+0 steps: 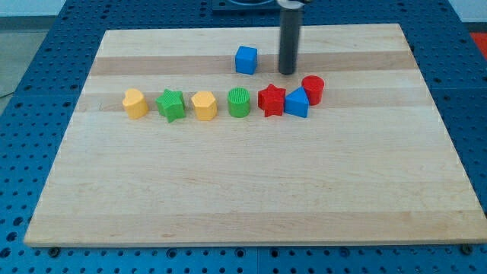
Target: Slide the red circle to the right bottom of the blue cube
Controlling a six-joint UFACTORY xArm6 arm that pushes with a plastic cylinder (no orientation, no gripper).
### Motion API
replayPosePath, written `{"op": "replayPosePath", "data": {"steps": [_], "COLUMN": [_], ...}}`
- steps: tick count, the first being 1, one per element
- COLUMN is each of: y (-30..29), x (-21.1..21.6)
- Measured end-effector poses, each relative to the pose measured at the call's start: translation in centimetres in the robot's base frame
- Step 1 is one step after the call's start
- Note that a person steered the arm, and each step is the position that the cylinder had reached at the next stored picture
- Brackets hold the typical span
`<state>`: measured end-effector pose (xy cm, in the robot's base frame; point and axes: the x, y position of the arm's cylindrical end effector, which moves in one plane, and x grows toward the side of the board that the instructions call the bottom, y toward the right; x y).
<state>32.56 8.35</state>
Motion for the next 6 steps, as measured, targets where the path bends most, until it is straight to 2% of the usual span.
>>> {"op": "replayPosePath", "data": {"steps": [1, 3, 4, 5, 6], "y": [4.7, 5.8, 1.5, -2.3, -3.6], "x": [3.3, 9.0, 8.9, 5.1, 3.3]}}
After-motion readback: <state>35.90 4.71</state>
